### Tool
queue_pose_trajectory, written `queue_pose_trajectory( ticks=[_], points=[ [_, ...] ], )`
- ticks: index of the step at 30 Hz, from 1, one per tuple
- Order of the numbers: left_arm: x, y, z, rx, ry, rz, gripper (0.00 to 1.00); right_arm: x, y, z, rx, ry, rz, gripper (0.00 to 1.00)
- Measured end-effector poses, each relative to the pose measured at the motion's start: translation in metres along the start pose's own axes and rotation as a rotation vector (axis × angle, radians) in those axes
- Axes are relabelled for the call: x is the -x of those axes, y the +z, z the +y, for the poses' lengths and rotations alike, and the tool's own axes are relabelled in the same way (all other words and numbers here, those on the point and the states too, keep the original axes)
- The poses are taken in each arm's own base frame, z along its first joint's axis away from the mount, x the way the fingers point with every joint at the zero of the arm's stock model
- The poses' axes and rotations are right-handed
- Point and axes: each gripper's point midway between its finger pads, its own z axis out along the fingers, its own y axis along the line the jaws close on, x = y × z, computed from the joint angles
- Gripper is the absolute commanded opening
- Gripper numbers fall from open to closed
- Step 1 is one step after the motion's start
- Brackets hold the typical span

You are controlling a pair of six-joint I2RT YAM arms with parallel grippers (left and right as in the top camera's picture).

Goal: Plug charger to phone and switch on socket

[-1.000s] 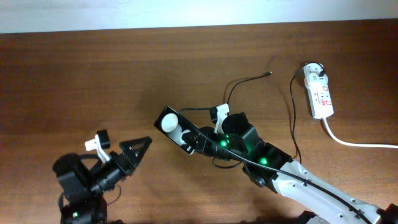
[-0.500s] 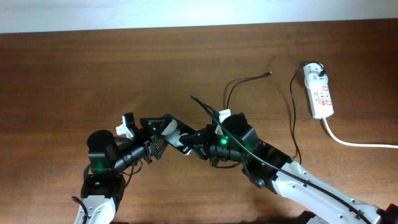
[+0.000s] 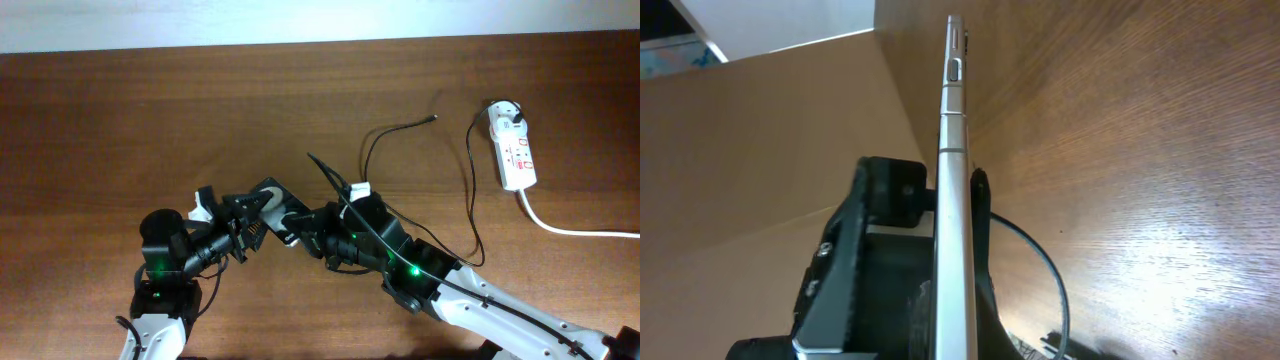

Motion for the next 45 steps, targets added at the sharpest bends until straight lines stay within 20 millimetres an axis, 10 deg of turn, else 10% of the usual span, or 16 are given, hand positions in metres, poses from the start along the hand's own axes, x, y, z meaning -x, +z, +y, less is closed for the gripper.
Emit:
queue_pose_trajectory(
  ticks=[10, 21, 26, 28, 31, 37, 45],
  points=[
    [-0.004, 0.000, 0.000, 0.003, -0.021, 0.022, 0.24, -0.005, 0.000, 0.004, 0.017, 0.019, 0.027, 0.05],
    [-0.005, 0.000, 0.006, 0.019, -0.031, 0.029, 0.02, -0.005, 0.000, -0.005, -0.021, 0.030, 0.031, 0.37],
    [0.008, -0.002, 0.038, 0.130, -0.035, -0.049, 0.00, 0.002, -0.005, -0.046, -0.190, 0.029, -0.012, 0.48],
    [0.015, -0.006, 0.057, 0.204, -0.014, -0.090, 0.00, 0.015, -0.012, -0.072, -0.297, -0.008, -0.082, 0.57],
    [0.023, -0.012, 0.079, 0.296, 0.066, -0.133, 0.00, 0.046, -0.029, -0.101, -0.444, -0.138, -0.248, 0.99],
    [0.035, -0.009, 0.062, 0.258, 0.340, -0.163, 0.00, 0.102, -0.073, -0.124, -0.660, -0.336, -0.567, 0.99],
    [0.034, -0.003, 0.041, 0.207, 0.654, -0.153, 0.00, 0.200, -0.128, -0.070, -0.685, -0.359, -0.749, 0.95]
  ],
)
